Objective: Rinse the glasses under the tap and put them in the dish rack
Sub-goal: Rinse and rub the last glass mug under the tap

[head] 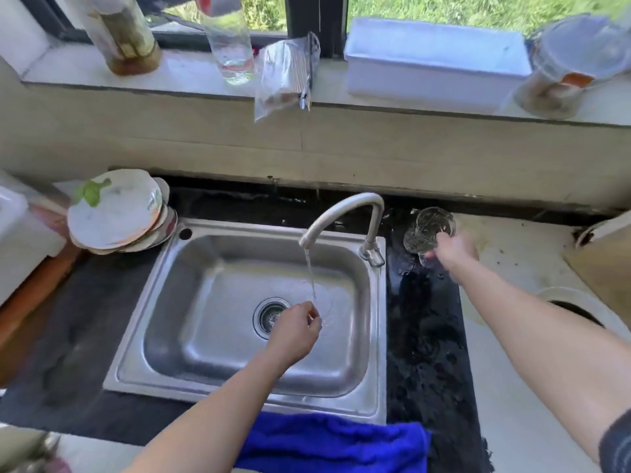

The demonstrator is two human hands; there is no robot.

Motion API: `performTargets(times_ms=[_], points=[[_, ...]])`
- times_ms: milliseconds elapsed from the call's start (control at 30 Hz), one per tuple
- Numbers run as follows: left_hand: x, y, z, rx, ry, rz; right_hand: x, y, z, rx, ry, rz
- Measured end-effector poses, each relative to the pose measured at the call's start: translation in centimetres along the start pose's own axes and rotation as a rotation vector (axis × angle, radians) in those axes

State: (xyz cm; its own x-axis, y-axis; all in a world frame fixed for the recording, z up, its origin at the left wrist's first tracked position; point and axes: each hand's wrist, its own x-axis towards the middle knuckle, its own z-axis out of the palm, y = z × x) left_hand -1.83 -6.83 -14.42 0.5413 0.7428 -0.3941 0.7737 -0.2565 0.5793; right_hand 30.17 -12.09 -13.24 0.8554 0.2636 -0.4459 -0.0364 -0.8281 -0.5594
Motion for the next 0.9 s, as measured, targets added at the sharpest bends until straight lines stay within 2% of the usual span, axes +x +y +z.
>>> performTargets(times_ms=[200,433,600,767,900], points=[[1.0,0.5,-0.6,-0.104,-0.03,-0.076,-4.9,1.0,-2.1,0.097,0.005,-0.053],[0.1,1.9,-1.0,-0.559,-0.041,-0.331,-11.9,-0.8,-0.7,0.049,-0.355,-0.17],[-0.4,0.6,-1.7,-0.851,0.016,-0.525,-14.4,-3.3,3.0,0.051,-0.621,-0.078],[-0.1,-1.5,-2.0,-0.999,-0.05,-0.653,-16.2,-4.3,6.3,0.117,-0.806,0.03],[2.5,-3.4,-1.4,-1.409,-0.084,-0.651,-16.4,-4.8,8.4,0.114,-0.879,0.121]])
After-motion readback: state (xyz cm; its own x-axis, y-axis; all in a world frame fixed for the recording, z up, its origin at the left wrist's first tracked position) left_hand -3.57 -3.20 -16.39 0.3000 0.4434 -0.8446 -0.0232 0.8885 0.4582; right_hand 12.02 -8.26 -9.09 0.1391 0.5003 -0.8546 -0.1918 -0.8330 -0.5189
